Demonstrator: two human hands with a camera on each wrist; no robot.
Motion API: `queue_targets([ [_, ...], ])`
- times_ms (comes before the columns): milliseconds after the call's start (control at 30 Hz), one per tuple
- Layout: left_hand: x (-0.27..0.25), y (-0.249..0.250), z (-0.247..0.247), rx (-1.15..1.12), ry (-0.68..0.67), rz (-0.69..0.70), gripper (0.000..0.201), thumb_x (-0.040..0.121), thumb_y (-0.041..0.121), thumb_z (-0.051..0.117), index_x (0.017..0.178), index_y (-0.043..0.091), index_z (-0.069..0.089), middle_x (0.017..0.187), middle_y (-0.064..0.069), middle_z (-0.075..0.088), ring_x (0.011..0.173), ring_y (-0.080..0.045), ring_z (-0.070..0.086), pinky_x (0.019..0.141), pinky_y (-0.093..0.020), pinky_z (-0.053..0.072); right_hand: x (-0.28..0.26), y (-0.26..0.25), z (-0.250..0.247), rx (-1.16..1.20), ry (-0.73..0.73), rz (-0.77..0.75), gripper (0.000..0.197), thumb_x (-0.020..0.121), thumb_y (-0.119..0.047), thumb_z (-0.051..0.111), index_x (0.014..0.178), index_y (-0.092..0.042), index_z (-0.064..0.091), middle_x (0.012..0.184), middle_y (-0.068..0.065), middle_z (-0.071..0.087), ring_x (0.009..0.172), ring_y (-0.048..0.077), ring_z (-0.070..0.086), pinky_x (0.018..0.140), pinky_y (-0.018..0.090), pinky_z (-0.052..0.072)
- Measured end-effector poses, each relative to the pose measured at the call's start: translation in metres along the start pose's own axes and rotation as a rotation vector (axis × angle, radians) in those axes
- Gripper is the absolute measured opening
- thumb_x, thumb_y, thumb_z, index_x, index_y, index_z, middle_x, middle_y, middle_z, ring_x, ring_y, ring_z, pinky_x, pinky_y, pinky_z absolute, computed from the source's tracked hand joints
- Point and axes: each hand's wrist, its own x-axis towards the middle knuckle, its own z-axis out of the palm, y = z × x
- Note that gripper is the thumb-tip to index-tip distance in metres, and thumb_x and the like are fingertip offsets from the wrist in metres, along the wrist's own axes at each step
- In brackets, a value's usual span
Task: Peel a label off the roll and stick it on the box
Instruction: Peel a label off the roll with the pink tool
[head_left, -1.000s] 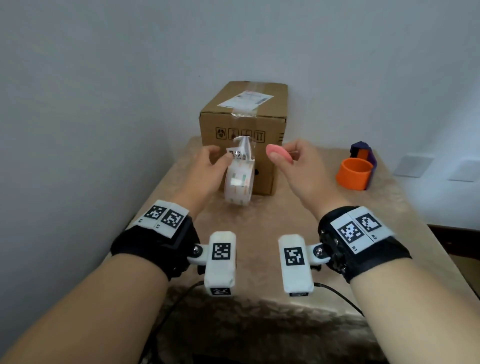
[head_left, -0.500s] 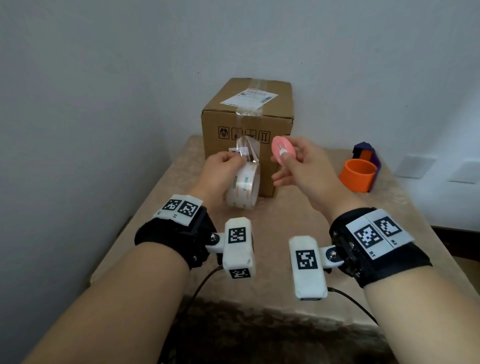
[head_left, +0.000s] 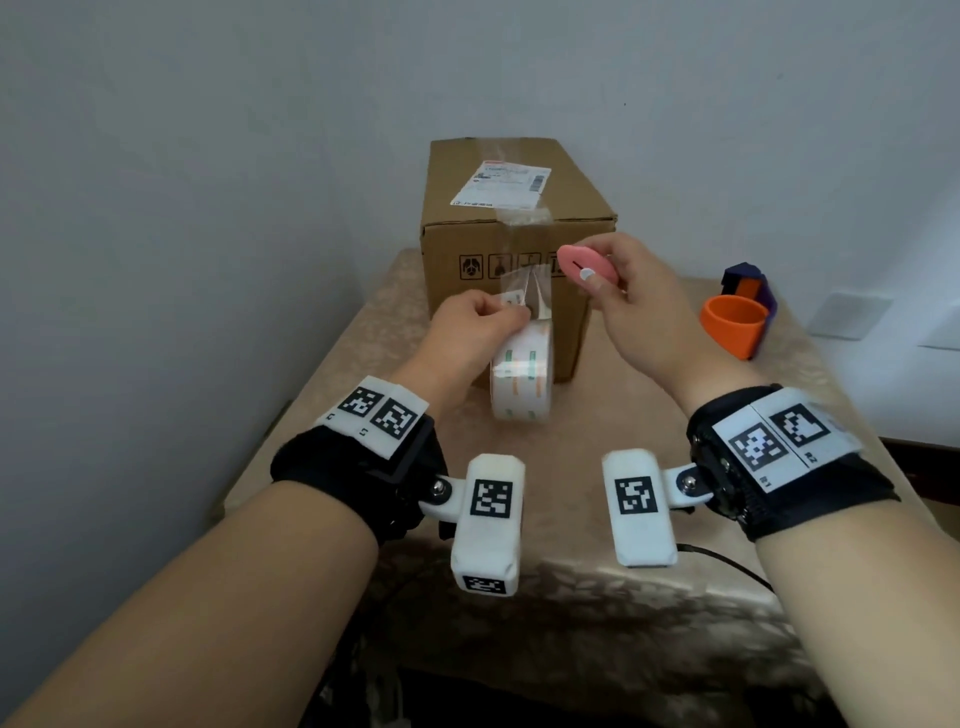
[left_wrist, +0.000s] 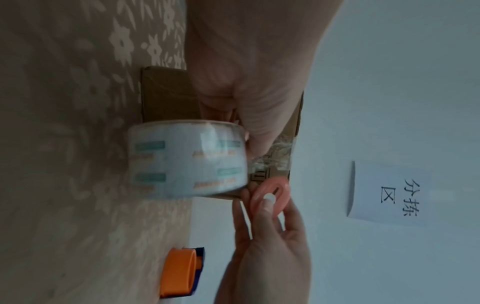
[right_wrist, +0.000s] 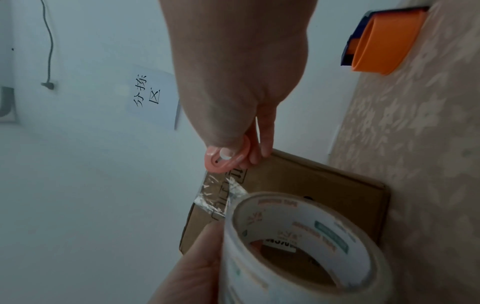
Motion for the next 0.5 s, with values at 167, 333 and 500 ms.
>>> queue_targets([
  [167,0.003,-0.007,-0.006,-0.031,0.098,0.011,0.009,0.088,0.018,0.061,0.093,0.01,0.06,0.077,0.003,0.06,0.064,-0.008,0.058,0.05,-0.015,0.047,0.003,-0.006,0.007,-0.052,0.028,-0.019,0.021,0.096,-0.018,0.048,0.115,-0.018,0.055,0.101,-0.007,0.058,0.094,0.013,0.056,0.076,0.02,0.042],
  [333,0.011,-0.009,-0.013,-0.067,0.128,-0.018,0.009,0.089,0.019,0.059,0.082,0.016,0.06,0.077,0.001,0.061,0.065,-0.01,0.057,0.054,-0.019,0.045,-0.001,-0.007,0.012,-0.214,-0.05,-0.054,0.018,0.096,-0.025,0.048,0.111,-0.019,0.056,0.091,-0.009,0.055,0.077,0.005,0.048,0.058,0.009,0.03],
  [500,0.012,-0.013,-0.01,-0.087,0.126,-0.02,0.011,0.093,0.022,0.053,0.084,0.016,0.057,0.071,0.001,0.058,0.058,-0.01,0.054,0.046,-0.015,0.045,-0.001,-0.018,0.02,-0.346,-0.061,-0.173,0.018,0.097,-0.026,0.048,0.109,-0.015,0.057,0.1,-0.006,0.052,0.088,0.008,0.048,0.064,0.011,0.034],
])
